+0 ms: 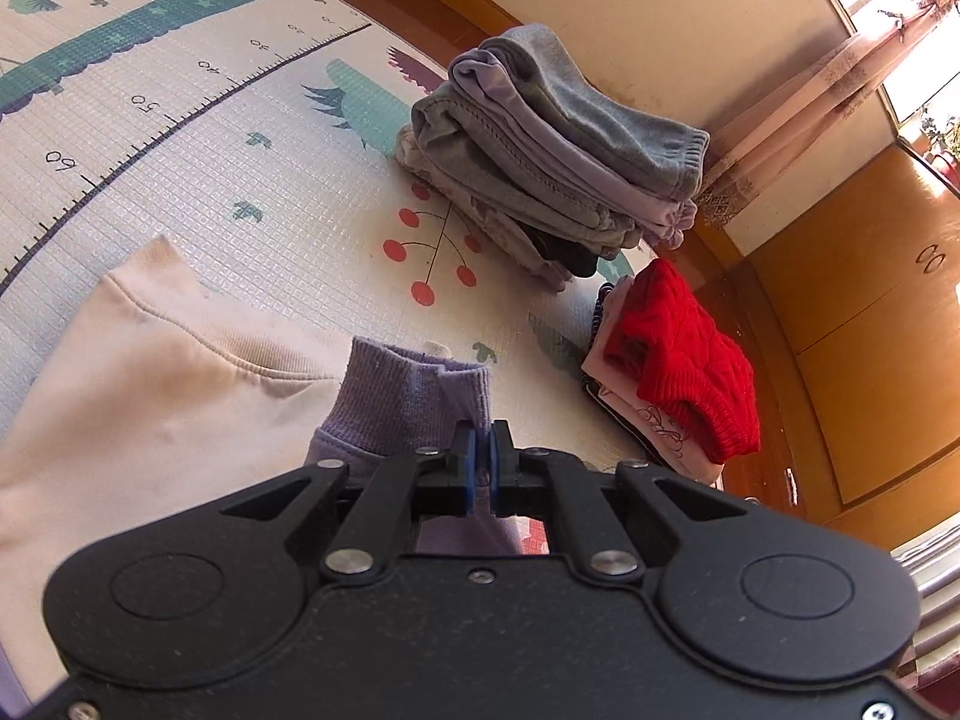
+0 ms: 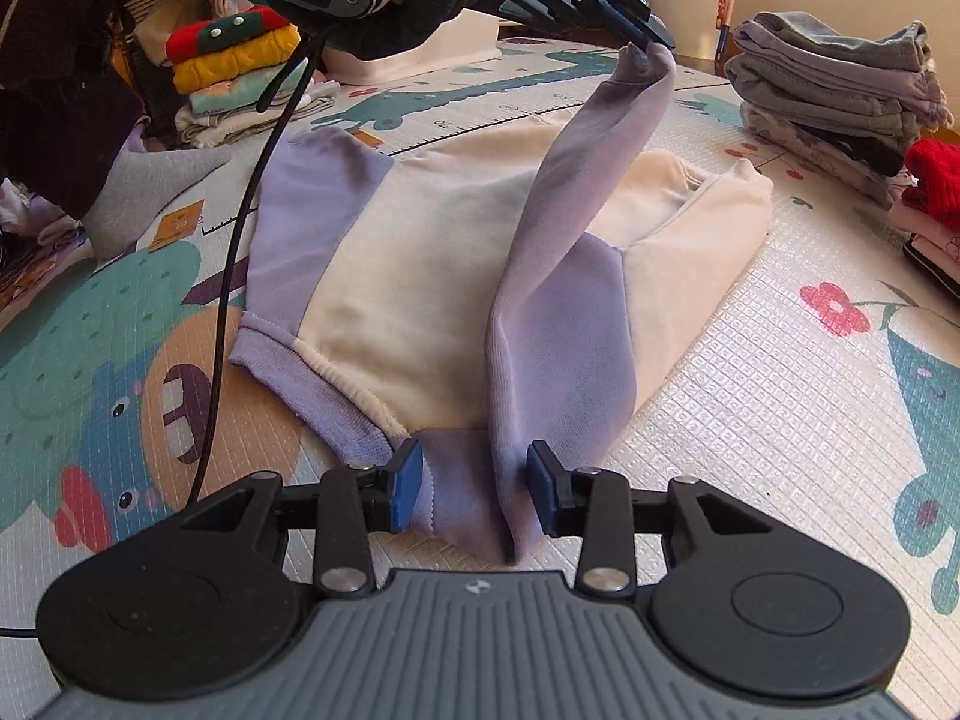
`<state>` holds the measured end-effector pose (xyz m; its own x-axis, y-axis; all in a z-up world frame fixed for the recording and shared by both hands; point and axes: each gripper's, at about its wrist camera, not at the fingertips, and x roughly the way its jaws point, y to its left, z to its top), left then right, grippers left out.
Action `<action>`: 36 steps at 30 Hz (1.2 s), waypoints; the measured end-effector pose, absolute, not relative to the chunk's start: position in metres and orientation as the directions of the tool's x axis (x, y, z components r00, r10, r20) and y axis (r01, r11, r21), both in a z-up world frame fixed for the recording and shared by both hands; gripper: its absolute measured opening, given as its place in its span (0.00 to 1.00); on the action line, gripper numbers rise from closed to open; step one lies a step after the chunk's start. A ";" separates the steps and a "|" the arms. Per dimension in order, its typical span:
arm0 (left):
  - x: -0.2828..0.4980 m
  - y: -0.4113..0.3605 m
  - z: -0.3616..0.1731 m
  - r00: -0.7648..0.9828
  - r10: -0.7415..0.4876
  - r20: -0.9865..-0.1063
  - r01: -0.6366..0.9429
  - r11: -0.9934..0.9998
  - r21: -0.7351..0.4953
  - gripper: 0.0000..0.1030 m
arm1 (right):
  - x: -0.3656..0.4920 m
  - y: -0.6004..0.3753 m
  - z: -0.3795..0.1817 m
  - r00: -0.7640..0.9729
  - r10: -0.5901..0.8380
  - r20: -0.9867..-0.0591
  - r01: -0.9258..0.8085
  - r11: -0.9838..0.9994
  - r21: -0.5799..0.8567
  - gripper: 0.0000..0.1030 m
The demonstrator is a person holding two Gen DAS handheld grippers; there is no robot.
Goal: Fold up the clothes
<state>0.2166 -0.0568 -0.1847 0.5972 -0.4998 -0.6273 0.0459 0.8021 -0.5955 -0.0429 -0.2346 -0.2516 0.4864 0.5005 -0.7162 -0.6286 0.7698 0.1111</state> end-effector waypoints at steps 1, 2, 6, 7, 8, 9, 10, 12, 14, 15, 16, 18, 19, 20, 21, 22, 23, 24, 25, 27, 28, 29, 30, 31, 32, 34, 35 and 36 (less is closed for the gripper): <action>0.221 -0.060 -0.187 0.592 -0.497 -0.634 0.047 0.808 -0.588 0.01 | -0.042 -0.236 -0.252 0.486 0.501 -0.716 -0.622 0.773 0.119 0.38; 0.225 -0.063 -0.189 0.588 -0.495 -0.640 0.049 0.811 -0.583 0.01 | -0.041 -0.237 -0.253 0.483 0.504 -0.716 -0.617 0.776 0.131 0.38; 0.240 -0.078 -0.198 0.569 -0.489 -0.662 0.079 0.833 -0.547 0.01 | -0.038 -0.240 -0.255 0.472 0.513 -0.717 -0.596 0.785 0.169 0.37; 0.243 -0.080 -0.200 0.565 -0.484 -0.668 0.083 0.839 -0.538 0.01 | -0.037 -0.241 -0.255 0.470 0.516 -0.716 -0.591 0.787 0.180 0.37; 0.246 -0.084 -0.203 0.559 -0.481 -0.676 0.085 0.844 -0.530 0.01 | -0.036 -0.242 -0.256 0.468 0.519 -0.715 -0.585 0.788 0.189 0.34; 0.248 -0.086 -0.205 0.553 -0.480 -0.681 0.083 0.845 -0.528 0.01 | -0.035 -0.243 -0.256 0.468 0.520 -0.714 -0.581 0.790 0.195 0.32; 0.250 -0.088 -0.207 0.548 -0.481 -0.684 0.085 0.846 -0.526 0.01 | -0.034 -0.244 -0.256 0.467 0.522 -0.714 -0.576 0.792 0.202 0.31; 0.252 -0.094 -0.208 0.545 -0.480 -0.687 0.096 0.850 -0.518 0.01 | -0.032 -0.248 -0.257 0.464 0.529 -0.711 -0.563 0.796 0.225 0.27; 0.254 -0.101 -0.209 0.541 -0.475 -0.694 0.104 0.857 -0.505 0.01 | -0.030 -0.252 -0.258 0.460 0.539 -0.706 -0.547 0.798 0.252 0.25; 0.255 -0.105 -0.210 0.538 -0.472 -0.698 0.108 0.860 -0.499 0.01 | -0.028 -0.254 -0.258 0.458 0.545 -0.703 -0.538 0.799 0.268 0.24; 0.256 -0.108 -0.211 0.536 -0.469 -0.702 0.113 0.864 -0.491 0.01 | -0.027 -0.256 -0.259 0.456 0.551 -0.699 -0.529 0.799 0.285 0.24; 0.259 -0.114 -0.213 0.531 -0.454 -0.715 0.116 0.875 -0.469 0.01 | -0.026 -0.259 -0.260 0.453 0.562 -0.692 -0.517 0.798 0.310 0.24; 0.260 -0.117 -0.214 0.530 -0.445 -0.722 0.118 0.882 -0.457 0.01 | -0.026 -0.260 -0.261 0.452 0.567 -0.688 -0.512 0.797 0.321 0.24; 0.262 -0.120 -0.216 0.526 -0.437 -0.730 0.118 0.887 -0.446 0.01 | -0.025 -0.262 -0.262 0.451 0.573 -0.685 -0.504 0.796 0.335 0.24; 0.264 -0.123 -0.218 0.522 -0.428 -0.738 0.117 0.893 -0.435 0.01 | -0.024 -0.264 -0.262 0.449 0.579 -0.681 -0.497 0.795 0.348 0.24; 0.265 -0.126 -0.219 0.518 -0.421 -0.744 0.122 0.898 -0.423 0.01 | -0.024 -0.265 -0.263 0.447 0.585 -0.677 -0.490 0.793 0.361 0.24; 0.266 -0.129 -0.221 0.516 -0.415 -0.750 0.130 0.903 -0.410 0.01 | -0.023 -0.267 -0.263 0.445 0.592 -0.672 -0.483 0.791 0.376 0.24; 0.268 -0.132 -0.222 0.512 -0.404 -0.758 0.136 0.910 -0.392 0.01 | -0.023 -0.269 -0.264 0.443 0.598 -0.668 -0.476 0.788 0.390 0.24; 0.269 -0.135 -0.224 0.508 -0.394 -0.765 0.141 0.915 -0.378 0.01 | -0.022 -0.270 -0.264 0.441 0.603 -0.664 -0.469 0.786 0.402 0.24; 0.272 -0.140 -0.227 0.502 -0.381 -0.776 0.147 0.922 -0.358 0.01 | -0.021 -0.271 -0.265 0.439 0.609 -0.661 -0.463 0.784 0.415 0.24; 0.273 -0.140 -0.227 0.505 -0.379 -0.775 0.151 0.923 -0.354 0.01 | -0.021 -0.272 -0.265 0.438 0.611 -0.659 -0.460 0.782 0.420 0.24; 0.274 -0.141 -0.226 0.510 -0.378 -0.772 0.155 0.924 -0.350 0.01 | -0.021 -0.272 -0.265 0.438 0.612 -0.659 -0.460 0.782 0.421 0.24; 0.275 -0.141 -0.226 0.515 -0.377 -0.770 0.159 0.924 -0.347 0.08 | -0.021 -0.272 -0.265 0.438 0.612 -0.658 -0.458 0.782 0.423 0.24; 0.275 -0.141 -0.226 0.520 -0.376 -0.767 0.163 0.925 -0.343 0.17 | -0.021 -0.272 -0.266 0.438 0.613 -0.657 -0.454 0.782 0.427 0.24; 0.276 -0.141 -0.226 0.525 -0.375 -0.764 0.167 0.926 -0.339 0.18 | -0.022 -0.273 -0.266 0.439 0.614 -0.656 -0.448 0.782 0.433 0.24; 0.270 -0.132 -0.220 0.548 -0.399 -0.735 0.181 0.914 -0.362 0.18 | -0.022 -0.273 -0.265 0.440 0.614 -0.655 -0.441 0.783 0.438 0.24; 0.266 -0.127 -0.217 0.560 -0.413 -0.718 0.189 0.908 -0.375 0.18 | -0.024 -0.274 -0.264 0.441 0.611 -0.657 -0.441 0.785 0.434 0.24; 0.262 -0.127 -0.215 0.562 -0.419 -0.713 0.220 0.907 -0.359 0.18 | -0.026 -0.275 -0.262 0.443 0.609 -0.658 -0.444 0.787 0.429 0.25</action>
<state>0.2616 -0.1273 -0.2150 0.5623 -0.4186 -0.7132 0.2196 0.9071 -0.3592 -0.0255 -0.2751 -0.2618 0.4430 0.6087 -0.6582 -0.4439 0.7868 0.4289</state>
